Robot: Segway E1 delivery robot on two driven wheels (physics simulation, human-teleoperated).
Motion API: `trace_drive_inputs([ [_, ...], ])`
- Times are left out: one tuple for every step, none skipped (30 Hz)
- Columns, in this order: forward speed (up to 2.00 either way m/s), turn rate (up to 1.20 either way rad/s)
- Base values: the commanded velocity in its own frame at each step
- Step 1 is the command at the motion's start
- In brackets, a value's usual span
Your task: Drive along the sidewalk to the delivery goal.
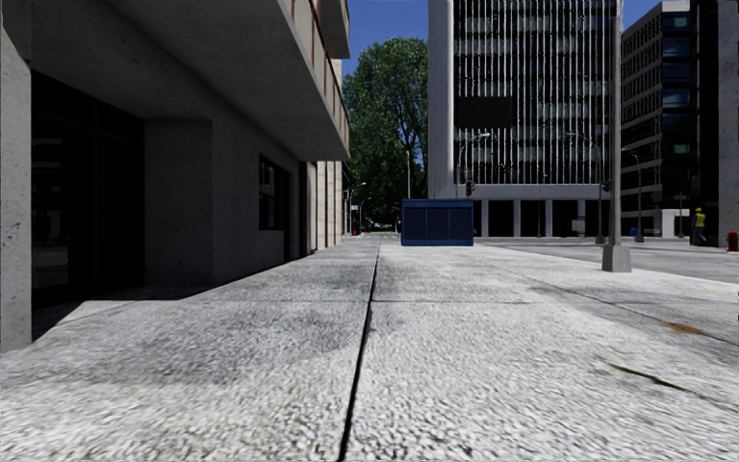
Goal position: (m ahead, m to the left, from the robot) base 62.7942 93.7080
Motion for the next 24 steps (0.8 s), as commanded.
trace_drive_inputs([
  [2.00,0.00],
  [2.00,0.00],
  [2.00,0.00],
  [2.00,0.00],
  [2.00,0.00],
  [2.00,0.00],
  [2.00,0.00],
  [2.00,0.00],
  [2.00,0.00],
  [2.00,0.00],
  [2.00,0.00],
  [2.00,0.00],
  [2.00,0.00],
  [2.00,0.00],
  [2.00,0.00],
  [2.00,0.00],
  [2.00,0.00],
  [2.00,0.00],
  [2.00,0.00],
  [2.00,0.00],
  [2.00,0.00],
  [2.00,0.00],
  [2.00,0.00],
  [2.00,0.00],
])
